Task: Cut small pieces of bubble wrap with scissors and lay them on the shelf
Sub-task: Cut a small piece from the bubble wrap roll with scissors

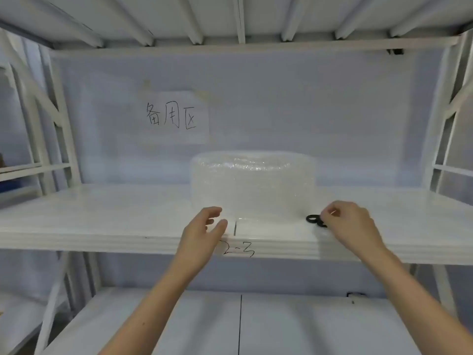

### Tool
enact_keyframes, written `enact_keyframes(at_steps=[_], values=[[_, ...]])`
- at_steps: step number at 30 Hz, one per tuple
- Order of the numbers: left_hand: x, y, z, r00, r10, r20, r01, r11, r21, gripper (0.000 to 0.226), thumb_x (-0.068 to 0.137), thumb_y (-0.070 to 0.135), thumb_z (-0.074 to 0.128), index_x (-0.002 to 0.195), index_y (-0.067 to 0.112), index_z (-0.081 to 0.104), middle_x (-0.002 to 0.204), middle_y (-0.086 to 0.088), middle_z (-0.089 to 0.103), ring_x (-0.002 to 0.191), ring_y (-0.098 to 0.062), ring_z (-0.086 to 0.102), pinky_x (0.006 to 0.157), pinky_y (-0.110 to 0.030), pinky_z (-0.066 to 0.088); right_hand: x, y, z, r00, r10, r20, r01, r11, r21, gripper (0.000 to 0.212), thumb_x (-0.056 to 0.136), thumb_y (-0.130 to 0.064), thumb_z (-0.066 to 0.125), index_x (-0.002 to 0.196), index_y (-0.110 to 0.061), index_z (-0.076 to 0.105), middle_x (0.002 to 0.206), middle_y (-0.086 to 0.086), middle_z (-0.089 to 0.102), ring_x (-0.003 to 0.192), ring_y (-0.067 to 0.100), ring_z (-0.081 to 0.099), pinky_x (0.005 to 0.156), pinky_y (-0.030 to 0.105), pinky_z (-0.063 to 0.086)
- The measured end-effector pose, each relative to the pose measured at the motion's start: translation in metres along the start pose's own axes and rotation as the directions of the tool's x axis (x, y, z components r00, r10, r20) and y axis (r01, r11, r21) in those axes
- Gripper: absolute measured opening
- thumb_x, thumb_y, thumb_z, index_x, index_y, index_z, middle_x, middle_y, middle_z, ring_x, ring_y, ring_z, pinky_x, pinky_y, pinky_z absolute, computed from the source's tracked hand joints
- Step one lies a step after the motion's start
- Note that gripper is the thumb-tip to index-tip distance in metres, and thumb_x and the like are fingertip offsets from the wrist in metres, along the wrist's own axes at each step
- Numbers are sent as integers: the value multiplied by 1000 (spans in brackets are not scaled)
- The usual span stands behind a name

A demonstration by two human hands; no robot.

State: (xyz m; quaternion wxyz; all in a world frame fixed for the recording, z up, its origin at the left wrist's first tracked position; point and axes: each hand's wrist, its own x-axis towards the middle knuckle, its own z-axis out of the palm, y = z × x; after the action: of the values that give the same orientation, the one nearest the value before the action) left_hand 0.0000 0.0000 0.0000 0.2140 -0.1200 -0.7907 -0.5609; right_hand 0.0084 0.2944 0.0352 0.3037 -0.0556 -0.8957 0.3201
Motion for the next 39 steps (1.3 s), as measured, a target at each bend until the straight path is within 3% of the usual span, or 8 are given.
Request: enact_keyframes(at_steps=[4, 11, 14, 17, 23, 28, 35, 39], values=[[12, 3, 15, 1000, -19, -6, 19, 1000, -8, 40, 93, 29, 62, 131, 29, 51, 127, 13, 54, 115, -11, 54, 86, -20, 38, 13, -7, 23, 996, 72, 55, -50, 944, -327, 30, 86, -31, 53, 66, -8, 51, 67, 5, 54, 61, 25, 52, 51, 27, 33], [33, -3, 35, 999, -38, 21, 39, 998, -46, 50, 91, 33, 65, 135, 32, 42, 124, 10, 53, 110, -11, 57, 78, -20, 45, 41, -15, 41, 980, 146, 134, -33, 786, -617, 23, 85, -15, 46, 63, -16, 41, 68, 0, 42, 74, 25, 51, 50, 24, 30], [38, -4, 36, 999, -29, 24, 30, 999, -39, 46, 91, 33, 64, 133, 32, 45, 121, 9, 54, 103, -6, 59, 73, -17, 43, 44, -8, 36, 984, 137, 112, -35, 773, -634, 16, 88, -22, 46, 75, -14, 50, 69, -1, 43, 73, 24, 51, 51, 23, 32], [42, -3, 35, 998, -35, 43, 38, 997, -66, 39, 92, 32, 63, 128, 30, 49, 116, 7, 58, 93, -3, 60, 67, -15, 42, 44, 0, 31, 991, 124, 53, -62, 765, -641, 30, 90, -36, 43, 72, -14, 51, 67, 0, 46, 69, 25, 52, 52, 23, 34], [42, 3, 38, 994, -36, 105, 48, 992, -116, 30, 92, 30, 63, 120, 30, 52, 106, 5, 62, 83, -6, 60, 59, -12, 47, 50, 9, 33, 980, 191, 56, -113, 768, -630, 25, 84, -26, 46, 61, -16, 42, 67, 0, 49, 64, 23, 51, 52, 22, 32], [46, 3, 38, 988, -46, 150, 58, 995, -81, 7, 92, 29, 61, 97, 26, 66, 96, 3, 66, 81, -19, 64, 70, -27, 50, 51, 1, 17, 953, 267, 144, -130, 788, -602, 22, 81, -32, 54, 68, -16, 46, 74, 0, 56, 62, 18, 51, 55, 24, 37], [43, -4, 38, 970, 4, 244, -1, 1000, -10, 13, 90, 29, 63, 84, 24, 73, 74, 16, 68, 72, -6, 60, 83, -39, 54, 46, 4, 14, 939, 309, 149, -168, 792, -587, 25, 79, -37, 55, 68, -16, 47, 85, 3, 58, 70, 22, 54, 54, 24, 34], [43, -5, 37, 962, 11, 275, 2, 999, -46, 15, 87, 36, 63, 81, 26, 74, 79, 7, 72, 76, -9, 61, 87, -46, 54, 46, 6, 13, 938, 305, 163, -173, 822, -543, 29, 80, -36, 61, 70, -14, 45, 79, 4, 55, 66, 22, 51, 53, 25, 34]])
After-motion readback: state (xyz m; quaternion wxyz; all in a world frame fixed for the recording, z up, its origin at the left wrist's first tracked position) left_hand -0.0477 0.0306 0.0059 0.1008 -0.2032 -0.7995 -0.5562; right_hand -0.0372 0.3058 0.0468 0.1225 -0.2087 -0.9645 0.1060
